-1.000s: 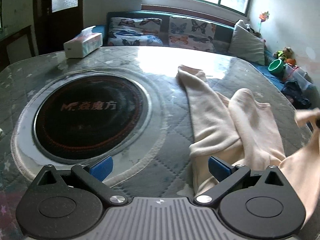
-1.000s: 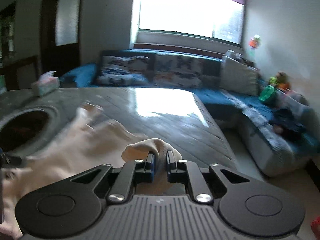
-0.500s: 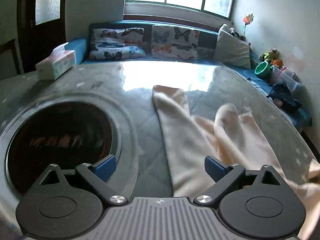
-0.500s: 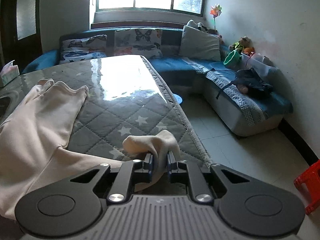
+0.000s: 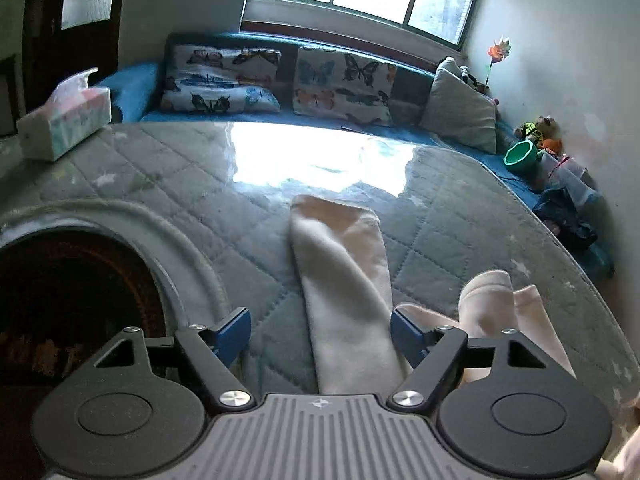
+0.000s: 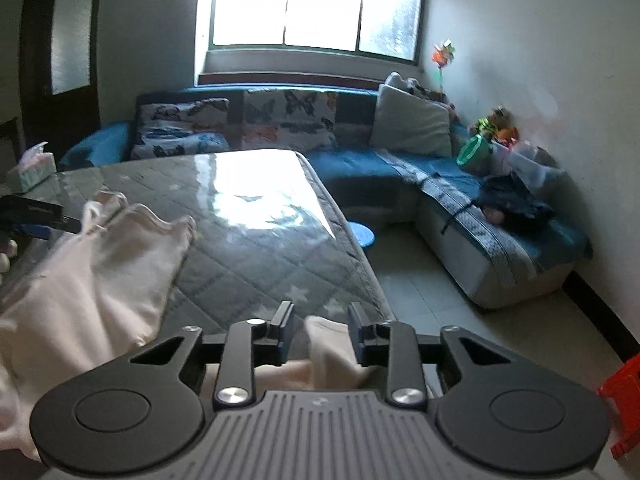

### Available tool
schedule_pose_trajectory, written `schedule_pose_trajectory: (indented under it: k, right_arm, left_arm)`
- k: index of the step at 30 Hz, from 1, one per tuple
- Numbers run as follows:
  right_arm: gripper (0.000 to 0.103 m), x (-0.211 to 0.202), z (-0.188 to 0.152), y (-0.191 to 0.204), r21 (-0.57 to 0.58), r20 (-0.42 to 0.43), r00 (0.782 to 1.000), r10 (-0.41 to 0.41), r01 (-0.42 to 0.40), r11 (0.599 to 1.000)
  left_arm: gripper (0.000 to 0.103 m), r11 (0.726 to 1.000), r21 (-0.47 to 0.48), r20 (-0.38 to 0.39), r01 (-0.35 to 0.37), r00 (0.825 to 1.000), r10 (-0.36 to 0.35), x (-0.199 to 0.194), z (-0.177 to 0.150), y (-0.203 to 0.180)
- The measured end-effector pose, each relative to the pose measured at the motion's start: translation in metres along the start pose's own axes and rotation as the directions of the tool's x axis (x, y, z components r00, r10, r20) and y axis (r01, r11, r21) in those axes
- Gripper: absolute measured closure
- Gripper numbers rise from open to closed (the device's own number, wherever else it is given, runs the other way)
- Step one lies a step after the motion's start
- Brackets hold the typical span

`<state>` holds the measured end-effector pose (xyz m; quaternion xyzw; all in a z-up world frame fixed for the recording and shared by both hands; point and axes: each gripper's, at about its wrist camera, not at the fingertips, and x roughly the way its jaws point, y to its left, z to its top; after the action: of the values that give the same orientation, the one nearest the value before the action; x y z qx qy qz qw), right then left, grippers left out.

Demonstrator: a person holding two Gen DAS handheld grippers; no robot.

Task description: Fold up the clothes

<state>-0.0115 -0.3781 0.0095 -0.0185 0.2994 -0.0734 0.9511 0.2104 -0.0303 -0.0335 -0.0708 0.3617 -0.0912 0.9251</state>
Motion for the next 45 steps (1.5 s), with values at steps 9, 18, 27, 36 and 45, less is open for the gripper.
schedule_pose_trajectory:
  k: [9, 18, 27, 36, 45]
  right_arm:
    - [0.063, 0.018, -0.002, 0.028, -0.055, -0.034, 0.994, 0.101, -0.103, 0.993]
    - [0.048, 0.038, -0.026, 0.055, -0.124, -0.122, 0.978, 0.169, -0.184, 0.975]
    - [0.036, 0.031, -0.037, 0.051, -0.132, -0.134, 0.977, 0.165, -0.183, 0.974]
    - [0.034, 0.019, -0.044, 0.051, -0.159, -0.160, 0.965, 0.209, -0.234, 0.959]
    - [0.043, 0.005, -0.029, 0.046, -0.147, -0.209, 0.926, 0.316, -0.349, 0.925]
  left_arm:
    - [0.097, 1.000, 0.006, 0.018, 0.015, 1.000, -0.015, -0.008, -0.006, 0.002]
    - [0.098, 0.984, -0.003, 0.110, -0.178, 0.978, 0.177, -0.068, -0.031, 0.031]
    - [0.098, 0.924, -0.103, 0.135, -0.369, 0.915, 0.380, -0.141, -0.070, 0.080]
    - [0.099, 0.867, -0.192, 0.080, -0.460, 0.873, 0.481, -0.198, -0.124, 0.103]
    - [0.088, 0.902, -0.132, 0.027, -0.412, 0.908, 0.419, -0.230, -0.128, 0.105]
